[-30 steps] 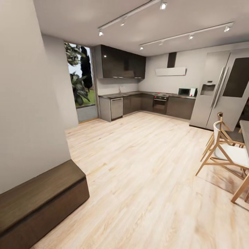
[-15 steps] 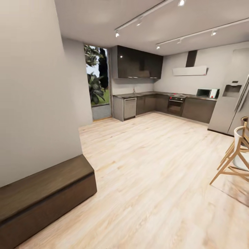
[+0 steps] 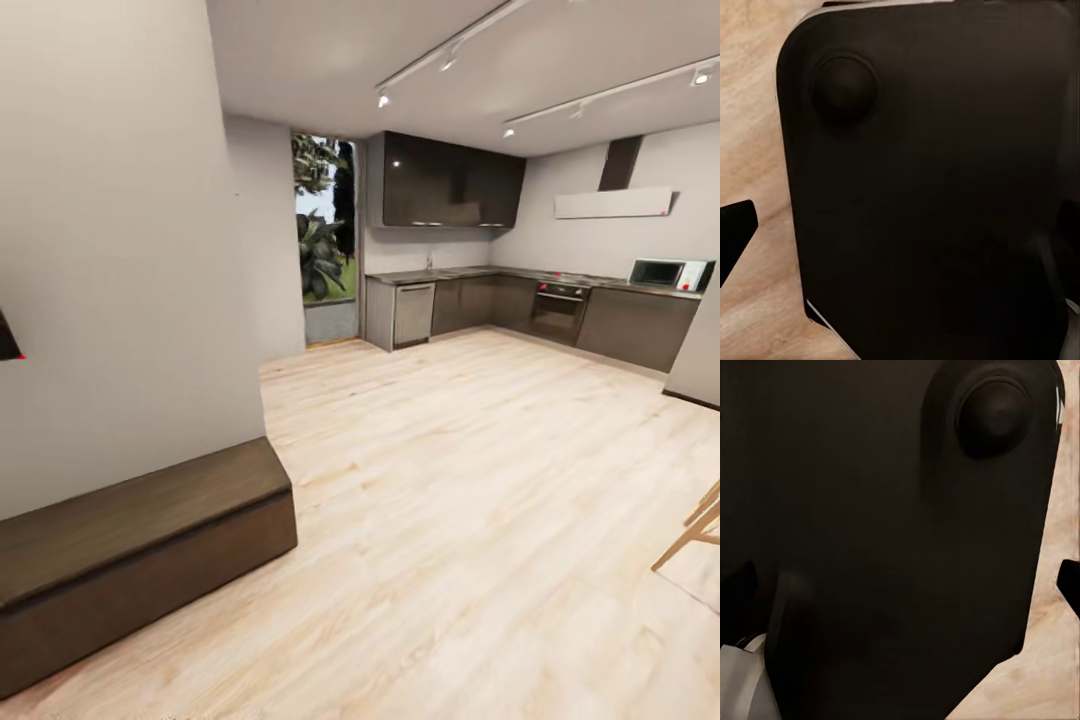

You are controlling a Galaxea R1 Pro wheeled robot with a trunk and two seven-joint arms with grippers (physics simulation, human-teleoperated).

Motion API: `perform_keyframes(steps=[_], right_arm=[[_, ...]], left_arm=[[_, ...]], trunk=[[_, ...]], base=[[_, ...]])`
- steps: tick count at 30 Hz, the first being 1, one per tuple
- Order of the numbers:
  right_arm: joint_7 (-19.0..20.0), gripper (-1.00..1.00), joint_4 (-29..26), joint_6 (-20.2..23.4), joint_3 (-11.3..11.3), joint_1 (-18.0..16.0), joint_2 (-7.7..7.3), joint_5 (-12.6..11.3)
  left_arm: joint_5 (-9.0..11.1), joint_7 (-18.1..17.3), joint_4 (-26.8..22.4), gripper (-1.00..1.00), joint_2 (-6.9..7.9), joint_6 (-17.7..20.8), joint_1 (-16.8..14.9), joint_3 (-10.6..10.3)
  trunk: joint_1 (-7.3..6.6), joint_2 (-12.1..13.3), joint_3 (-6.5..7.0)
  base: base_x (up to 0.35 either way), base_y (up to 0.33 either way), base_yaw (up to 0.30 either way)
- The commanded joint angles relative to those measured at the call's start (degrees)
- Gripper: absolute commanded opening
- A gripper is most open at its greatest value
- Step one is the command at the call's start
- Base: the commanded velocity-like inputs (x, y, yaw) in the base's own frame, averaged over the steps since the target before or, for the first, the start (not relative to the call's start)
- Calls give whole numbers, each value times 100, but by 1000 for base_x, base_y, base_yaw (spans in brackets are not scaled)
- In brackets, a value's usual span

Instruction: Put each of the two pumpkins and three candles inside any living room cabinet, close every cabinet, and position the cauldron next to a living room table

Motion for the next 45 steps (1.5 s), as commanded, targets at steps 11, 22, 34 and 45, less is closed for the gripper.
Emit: perform_keyframes(steps=[11, 22, 34, 45], right_arm=[[-2, 100, 0, -6, 0, 0, 8, 17], [0, 100, 0, 3, 5, 0, 19, 6], [36, 100, -46, 106, -172, -137, 24, -77], [19, 100, -546, 1514, -721, -1255, 5, -256]], left_arm=[[-7, 0, 0, 100, -5, -26, 0, 0], [5, 0, 0, 100, 13, -43, 0, 4], [46, -11, -556, 100, 66, 287, 0, 77], [61, 35, -3279, 100, 284, 2408, -15, 120]], trunk=[[0, 0, 0], [0, 0, 0], [0, 0, 0], [0, 0, 0]], base=[[74, -86, 287], [1, -2, 287], [0, 0, 291], [0, 0, 292]])
